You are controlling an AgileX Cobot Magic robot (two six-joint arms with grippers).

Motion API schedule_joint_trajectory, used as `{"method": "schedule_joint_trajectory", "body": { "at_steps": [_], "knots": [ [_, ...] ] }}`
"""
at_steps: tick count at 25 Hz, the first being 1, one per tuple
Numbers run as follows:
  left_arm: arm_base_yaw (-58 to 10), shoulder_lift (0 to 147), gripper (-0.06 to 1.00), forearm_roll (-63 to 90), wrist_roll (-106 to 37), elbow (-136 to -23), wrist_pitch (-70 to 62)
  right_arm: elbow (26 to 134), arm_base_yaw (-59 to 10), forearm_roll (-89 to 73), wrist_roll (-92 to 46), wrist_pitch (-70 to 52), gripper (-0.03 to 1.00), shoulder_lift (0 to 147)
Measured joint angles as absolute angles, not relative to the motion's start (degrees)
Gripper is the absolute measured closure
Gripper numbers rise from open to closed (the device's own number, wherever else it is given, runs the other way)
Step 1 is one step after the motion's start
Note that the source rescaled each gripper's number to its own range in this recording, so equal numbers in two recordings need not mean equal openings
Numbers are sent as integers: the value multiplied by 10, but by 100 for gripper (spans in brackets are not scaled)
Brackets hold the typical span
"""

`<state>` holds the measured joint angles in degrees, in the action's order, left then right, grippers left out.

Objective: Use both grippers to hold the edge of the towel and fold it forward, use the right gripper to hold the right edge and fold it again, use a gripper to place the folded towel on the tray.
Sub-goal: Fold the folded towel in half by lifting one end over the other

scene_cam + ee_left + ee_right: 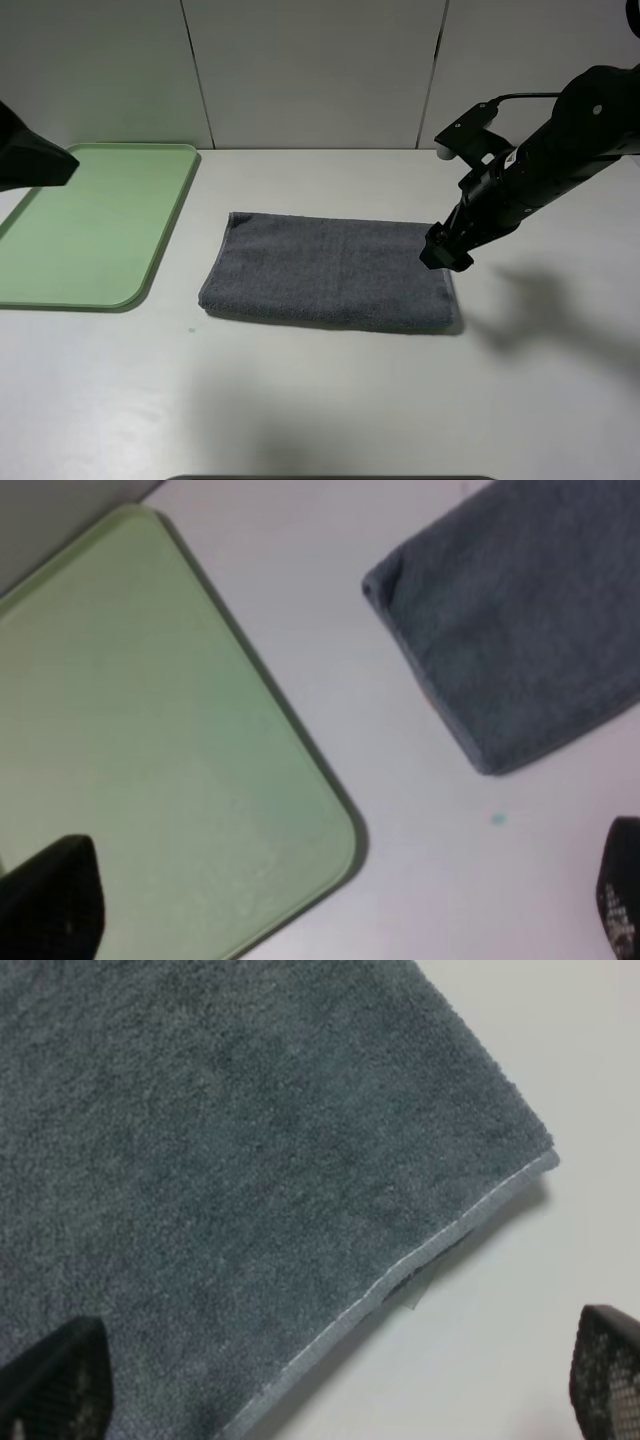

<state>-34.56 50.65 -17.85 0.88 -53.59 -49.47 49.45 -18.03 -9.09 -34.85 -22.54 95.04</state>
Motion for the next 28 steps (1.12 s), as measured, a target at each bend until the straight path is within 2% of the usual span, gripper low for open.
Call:
{"method": "schedule_joint_trajectory", "body": {
  "at_steps": [14, 28],
  "knots": [
    [-346, 297, -6, -92, 9, -520, -585, 494, -180, -91, -348, -225, -3, 950],
    [-346, 88, -6, -35, 9, -316, -601, 494, -180, -91, -336, -225, -3, 950]
  ]
}}
